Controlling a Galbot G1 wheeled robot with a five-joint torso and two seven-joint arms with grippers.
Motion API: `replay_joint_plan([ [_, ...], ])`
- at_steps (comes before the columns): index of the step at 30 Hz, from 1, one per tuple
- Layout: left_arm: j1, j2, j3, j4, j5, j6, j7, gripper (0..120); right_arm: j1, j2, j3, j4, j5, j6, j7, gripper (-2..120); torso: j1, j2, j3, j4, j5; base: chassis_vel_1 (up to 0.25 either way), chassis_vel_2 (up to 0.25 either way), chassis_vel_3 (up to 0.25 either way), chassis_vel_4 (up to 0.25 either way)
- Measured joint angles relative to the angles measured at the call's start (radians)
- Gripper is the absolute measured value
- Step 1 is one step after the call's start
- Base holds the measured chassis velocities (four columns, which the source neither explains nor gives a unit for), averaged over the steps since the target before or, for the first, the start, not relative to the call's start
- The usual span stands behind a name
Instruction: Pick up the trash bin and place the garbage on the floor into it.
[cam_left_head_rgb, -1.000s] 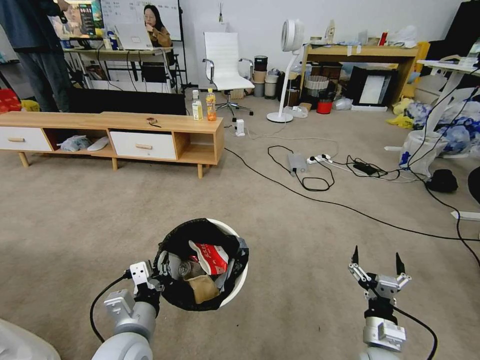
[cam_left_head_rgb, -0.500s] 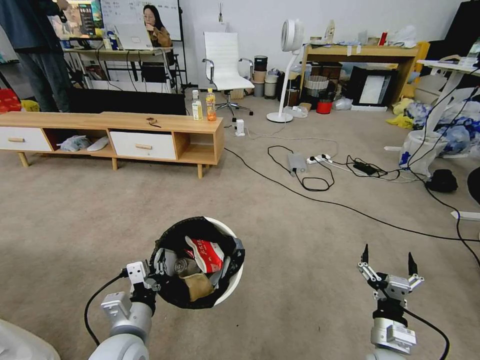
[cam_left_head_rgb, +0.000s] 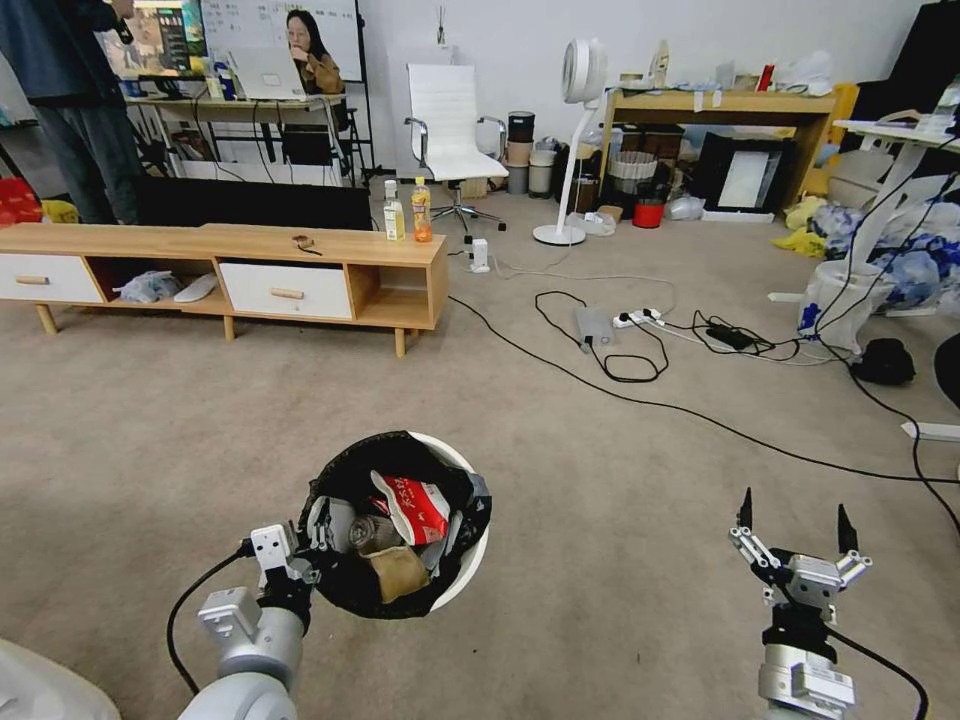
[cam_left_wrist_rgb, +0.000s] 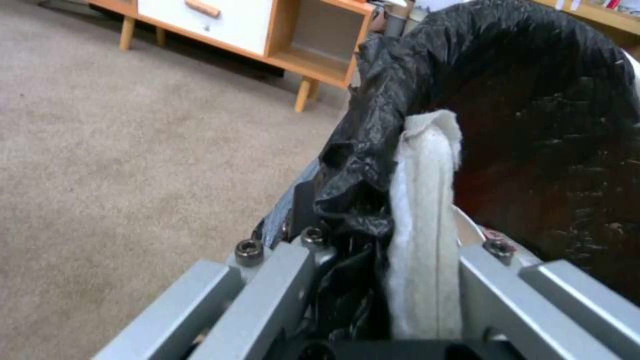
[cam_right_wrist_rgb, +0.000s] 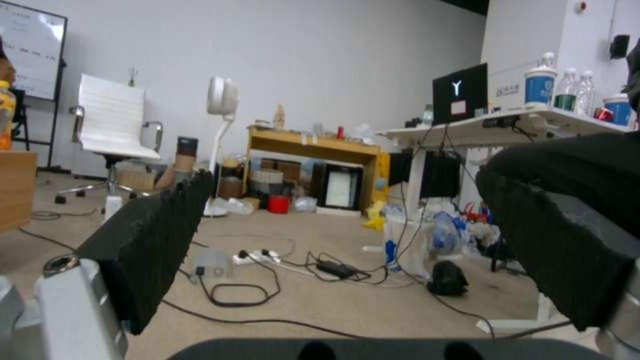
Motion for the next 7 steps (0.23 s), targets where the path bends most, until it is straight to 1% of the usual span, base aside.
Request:
replay_joint_plan([
  [7, -0.003, 0.002, 0.001, -0.017, 0.007, 0.006, -0.004, 6, -0.009, 0.0, 0.0, 0.01, -0.004, 0.01, 0.0, 100, 0.0, 0.0, 0.0, 0.0, 0.0, 0.0, 0.0, 0.0, 0.0],
])
